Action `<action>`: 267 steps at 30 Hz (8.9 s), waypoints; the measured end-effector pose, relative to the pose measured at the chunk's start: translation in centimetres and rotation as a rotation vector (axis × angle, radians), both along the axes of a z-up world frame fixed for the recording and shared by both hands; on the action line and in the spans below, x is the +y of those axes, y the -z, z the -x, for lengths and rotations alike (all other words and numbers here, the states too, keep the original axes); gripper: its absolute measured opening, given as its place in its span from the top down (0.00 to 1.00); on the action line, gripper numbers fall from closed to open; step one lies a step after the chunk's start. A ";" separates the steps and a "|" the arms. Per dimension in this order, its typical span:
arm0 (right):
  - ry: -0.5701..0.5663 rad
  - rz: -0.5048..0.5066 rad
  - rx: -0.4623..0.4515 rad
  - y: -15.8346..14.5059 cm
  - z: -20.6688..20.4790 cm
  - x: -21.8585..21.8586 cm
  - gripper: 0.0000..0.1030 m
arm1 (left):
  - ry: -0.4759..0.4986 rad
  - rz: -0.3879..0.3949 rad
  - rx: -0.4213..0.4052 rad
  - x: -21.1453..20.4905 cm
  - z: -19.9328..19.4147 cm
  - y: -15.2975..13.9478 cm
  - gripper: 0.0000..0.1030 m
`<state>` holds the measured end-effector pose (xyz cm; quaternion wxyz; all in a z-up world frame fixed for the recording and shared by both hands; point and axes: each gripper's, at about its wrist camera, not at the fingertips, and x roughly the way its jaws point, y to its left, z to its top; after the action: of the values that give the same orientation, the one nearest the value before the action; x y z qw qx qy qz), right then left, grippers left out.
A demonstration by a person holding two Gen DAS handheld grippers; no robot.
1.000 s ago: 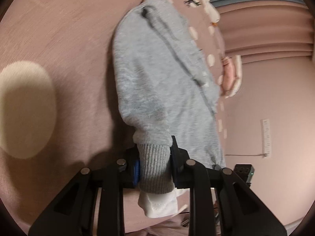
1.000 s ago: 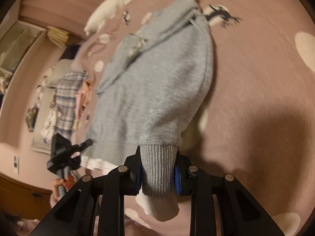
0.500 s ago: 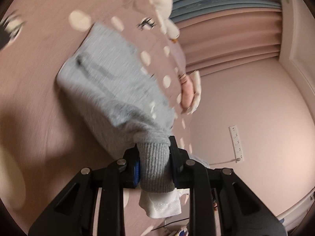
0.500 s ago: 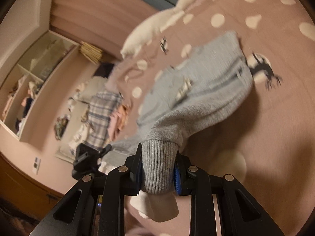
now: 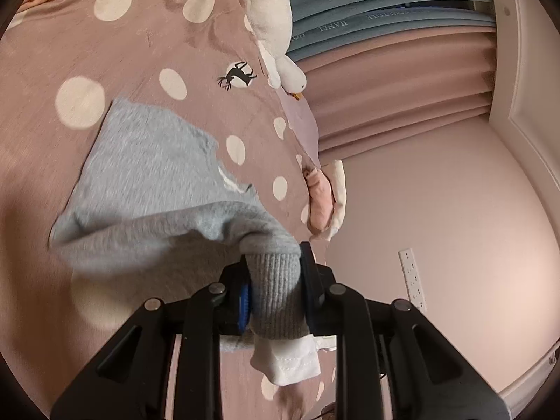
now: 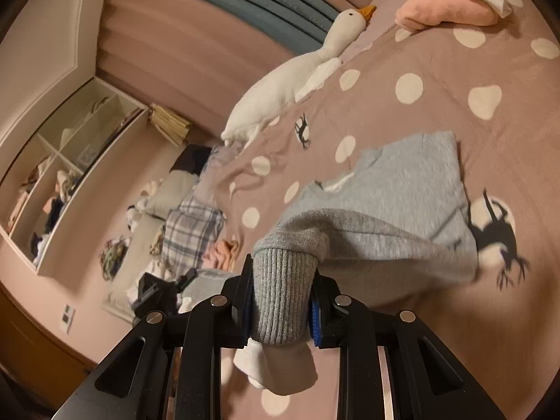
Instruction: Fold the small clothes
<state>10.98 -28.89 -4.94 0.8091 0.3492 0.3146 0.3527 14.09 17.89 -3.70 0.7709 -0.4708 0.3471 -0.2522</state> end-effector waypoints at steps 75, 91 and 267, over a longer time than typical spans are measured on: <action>-0.096 0.784 0.009 2.9 -3.9 9.7 0.73 | -0.072 -0.356 0.250 4.4 0.2 7.1 0.21; -0.140 0.769 0.052 5.3 -9.9 17.9 0.73 | -0.072 -0.313 0.289 4.6 -5.2 7.9 0.39; 0.223 -0.006 0.322 8.9 -2.4 -3.7 0.32 | 0.317 -0.381 0.175 -18.6 -8.2 6.8 0.20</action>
<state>13.35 -32.58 -13.89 0.7812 0.4364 0.3984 0.2013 22.27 -0.68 -10.48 0.7636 -0.2766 0.5231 -0.2584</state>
